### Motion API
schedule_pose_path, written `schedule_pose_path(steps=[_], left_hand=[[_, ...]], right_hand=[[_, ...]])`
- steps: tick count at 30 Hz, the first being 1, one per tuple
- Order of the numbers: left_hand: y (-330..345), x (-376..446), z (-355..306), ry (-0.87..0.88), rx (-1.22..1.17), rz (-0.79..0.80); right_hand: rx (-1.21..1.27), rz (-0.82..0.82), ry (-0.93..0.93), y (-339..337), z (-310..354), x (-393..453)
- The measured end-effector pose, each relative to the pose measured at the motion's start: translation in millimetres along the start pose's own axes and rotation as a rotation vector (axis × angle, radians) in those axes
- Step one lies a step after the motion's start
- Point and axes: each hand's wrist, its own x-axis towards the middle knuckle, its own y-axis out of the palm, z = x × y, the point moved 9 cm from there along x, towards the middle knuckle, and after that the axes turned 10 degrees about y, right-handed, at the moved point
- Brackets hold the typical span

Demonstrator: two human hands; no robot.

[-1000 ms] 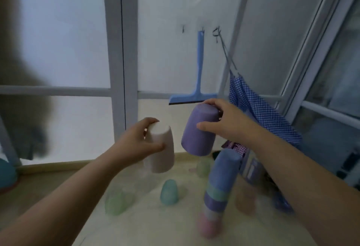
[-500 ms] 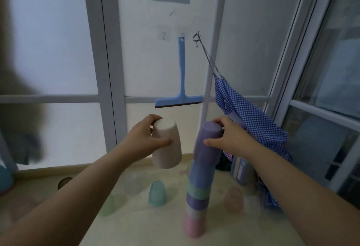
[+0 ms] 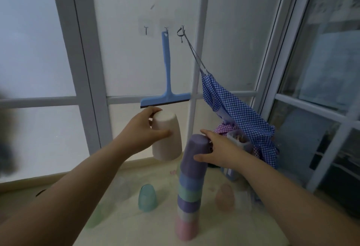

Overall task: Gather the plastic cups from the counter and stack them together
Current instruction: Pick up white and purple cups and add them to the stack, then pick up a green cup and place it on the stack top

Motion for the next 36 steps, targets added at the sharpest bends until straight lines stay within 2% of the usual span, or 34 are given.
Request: schedule_pose_path(steps=[10,17,22,30,33,36], left_hand=[[36.9,37.1,-50.8,0.119,-0.059,0.06],[84.5,37.3,-44.7,0.113,0.064,0.157],[106.8,23.8,-20.6,0.022,0.07,0.2],[85.1,3.2,-0.6,0.004,0.142,0.166],[61.1,-20.2,18.5,-0.017,0.222,0.122],[25.1,-57.4,47.6,-0.112,0.259,0.062]], right_hand=[[-0.065,-0.165,0.02,-46.1,-26.8,-19.9],[-0.039,-0.132,0.046,-48.4,-51.7,-34.2],[0.004,-0.102,0.035,-42.3,-57.0,-40.7],[0.036,-0.044,-0.075,-20.2,-22.2,-42.6],[0.029,0.011,-0.16,6.1,5.5,-37.7],[0.031,0.093,-0.252,49.4,39.3,-28.9]])
